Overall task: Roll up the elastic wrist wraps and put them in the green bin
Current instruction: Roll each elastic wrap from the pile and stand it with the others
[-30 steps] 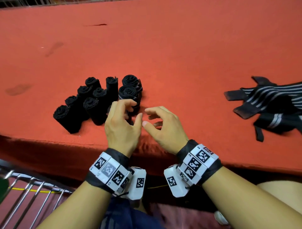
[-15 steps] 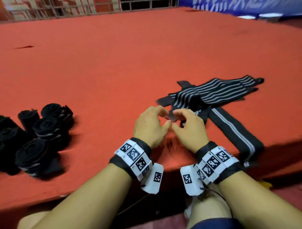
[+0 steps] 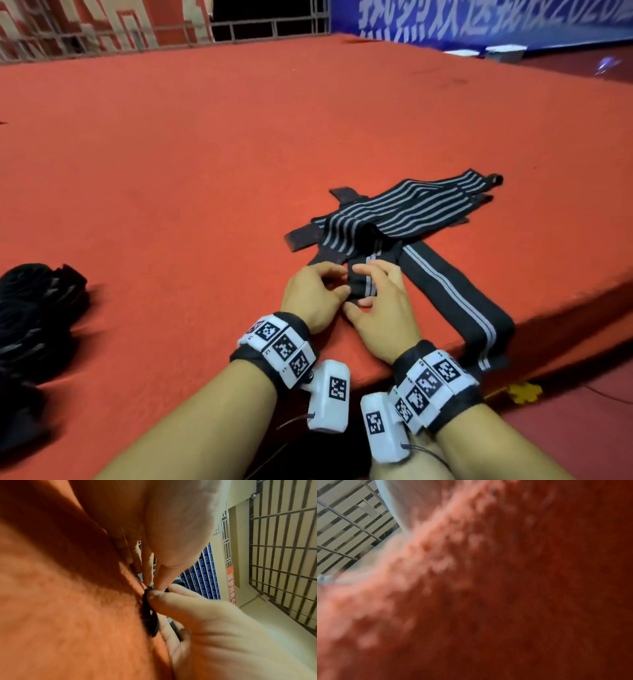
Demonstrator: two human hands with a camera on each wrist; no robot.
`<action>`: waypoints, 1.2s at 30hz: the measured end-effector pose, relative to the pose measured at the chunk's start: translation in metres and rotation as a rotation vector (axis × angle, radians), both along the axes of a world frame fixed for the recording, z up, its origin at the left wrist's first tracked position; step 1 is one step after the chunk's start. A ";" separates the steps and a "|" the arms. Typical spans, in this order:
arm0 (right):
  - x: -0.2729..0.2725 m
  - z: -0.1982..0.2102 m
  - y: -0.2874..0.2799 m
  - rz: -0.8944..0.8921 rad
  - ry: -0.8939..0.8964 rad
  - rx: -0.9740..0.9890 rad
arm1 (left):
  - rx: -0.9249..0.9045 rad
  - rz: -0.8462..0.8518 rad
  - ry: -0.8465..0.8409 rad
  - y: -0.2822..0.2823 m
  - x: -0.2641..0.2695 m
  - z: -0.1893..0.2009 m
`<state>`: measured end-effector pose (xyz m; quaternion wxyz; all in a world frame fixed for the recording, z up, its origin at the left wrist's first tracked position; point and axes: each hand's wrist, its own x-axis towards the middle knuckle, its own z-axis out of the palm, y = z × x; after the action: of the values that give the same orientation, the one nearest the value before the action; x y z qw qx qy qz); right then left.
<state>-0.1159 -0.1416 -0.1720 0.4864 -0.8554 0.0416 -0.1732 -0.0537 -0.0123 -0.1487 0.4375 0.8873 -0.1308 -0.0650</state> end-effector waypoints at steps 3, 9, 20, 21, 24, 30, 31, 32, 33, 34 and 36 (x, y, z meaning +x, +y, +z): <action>0.003 -0.001 0.000 -0.050 0.064 -0.051 | 0.008 0.001 0.047 0.000 -0.001 0.001; 0.004 0.002 -0.003 -0.137 0.021 -0.046 | 0.025 -0.001 0.052 -0.003 -0.007 0.006; -0.010 0.007 -0.012 -0.046 -0.157 0.460 | -0.034 -0.104 -0.023 -0.004 -0.027 0.014; -0.009 0.006 -0.012 -0.053 -0.155 0.470 | -0.052 -0.092 -0.012 -0.004 -0.028 0.016; -0.006 0.002 -0.011 -0.111 -0.170 0.505 | -0.121 -0.020 0.032 -0.002 -0.029 0.019; -0.003 -0.003 -0.011 -0.153 -0.173 0.367 | -0.206 -0.004 0.116 0.011 -0.033 0.026; -0.003 -0.003 -0.010 -0.136 -0.168 0.341 | -0.230 -0.020 0.130 0.012 -0.034 0.027; -0.003 -0.005 -0.009 -0.124 -0.155 0.291 | -0.249 -0.022 0.137 0.012 -0.034 0.027; -0.003 -0.005 -0.008 -0.112 -0.148 0.234 | -0.270 -0.015 0.141 0.011 -0.034 0.027; -0.003 -0.006 -0.008 -0.098 -0.141 0.198 | -0.305 0.001 0.141 0.010 -0.035 0.028; -0.006 -0.001 -0.009 -0.033 -0.167 0.197 | -0.406 0.056 0.140 0.006 -0.035 0.028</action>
<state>-0.1217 -0.1502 -0.1734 0.5670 -0.7853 0.0318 -0.2467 -0.0882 -0.0059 -0.1206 0.6170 0.7775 -0.0858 -0.0867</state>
